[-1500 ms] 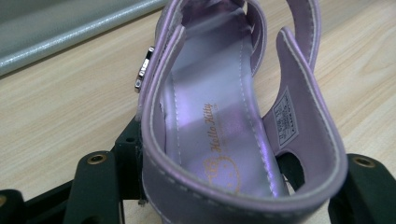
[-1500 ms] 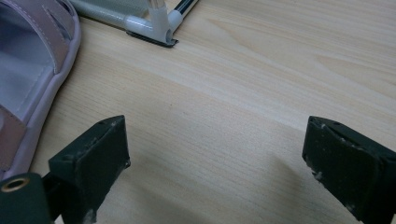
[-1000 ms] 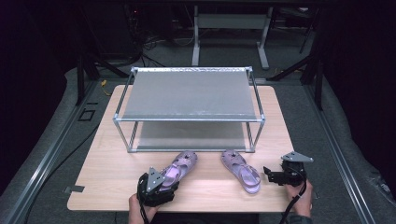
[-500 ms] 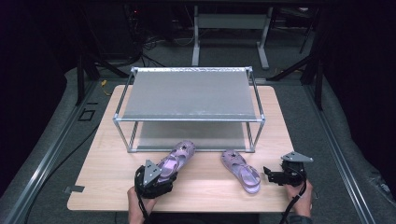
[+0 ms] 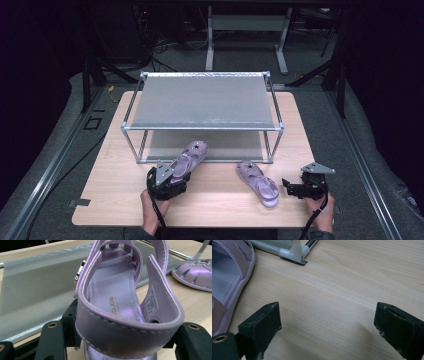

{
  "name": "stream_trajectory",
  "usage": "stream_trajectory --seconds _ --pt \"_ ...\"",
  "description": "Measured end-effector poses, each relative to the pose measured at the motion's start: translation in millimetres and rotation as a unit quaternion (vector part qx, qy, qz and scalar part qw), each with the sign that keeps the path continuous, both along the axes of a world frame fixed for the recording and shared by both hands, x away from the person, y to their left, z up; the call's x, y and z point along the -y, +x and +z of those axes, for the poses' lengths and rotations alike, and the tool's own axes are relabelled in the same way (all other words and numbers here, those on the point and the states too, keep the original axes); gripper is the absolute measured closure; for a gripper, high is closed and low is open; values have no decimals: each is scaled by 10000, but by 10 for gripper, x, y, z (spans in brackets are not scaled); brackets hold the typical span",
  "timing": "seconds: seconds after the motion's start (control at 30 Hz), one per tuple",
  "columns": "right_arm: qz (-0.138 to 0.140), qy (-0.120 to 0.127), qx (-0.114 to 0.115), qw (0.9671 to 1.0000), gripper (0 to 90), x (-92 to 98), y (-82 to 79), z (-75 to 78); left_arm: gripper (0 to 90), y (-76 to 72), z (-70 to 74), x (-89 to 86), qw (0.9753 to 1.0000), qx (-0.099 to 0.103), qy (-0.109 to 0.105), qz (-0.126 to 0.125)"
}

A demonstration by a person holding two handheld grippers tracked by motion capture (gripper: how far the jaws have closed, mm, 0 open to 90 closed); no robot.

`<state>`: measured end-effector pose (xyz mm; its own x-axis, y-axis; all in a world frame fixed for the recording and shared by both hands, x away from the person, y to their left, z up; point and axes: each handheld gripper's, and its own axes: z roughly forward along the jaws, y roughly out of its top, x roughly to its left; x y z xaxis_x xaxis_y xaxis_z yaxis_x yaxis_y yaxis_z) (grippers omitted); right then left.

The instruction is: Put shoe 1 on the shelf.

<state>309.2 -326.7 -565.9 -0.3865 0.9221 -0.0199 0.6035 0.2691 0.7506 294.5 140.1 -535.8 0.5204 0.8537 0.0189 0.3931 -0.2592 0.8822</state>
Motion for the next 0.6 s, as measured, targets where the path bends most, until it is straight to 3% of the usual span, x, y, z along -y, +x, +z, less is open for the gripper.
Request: stream_trajectory --seconds 0.47,0.6 --pt "0 15 10 10000 66 0 -2 0 369 314 -39 50 9996 -66 -187 194" --pt "0 14 8 10000 66 0 -2 1 370 412 -56 56 9995 -108 -138 261"
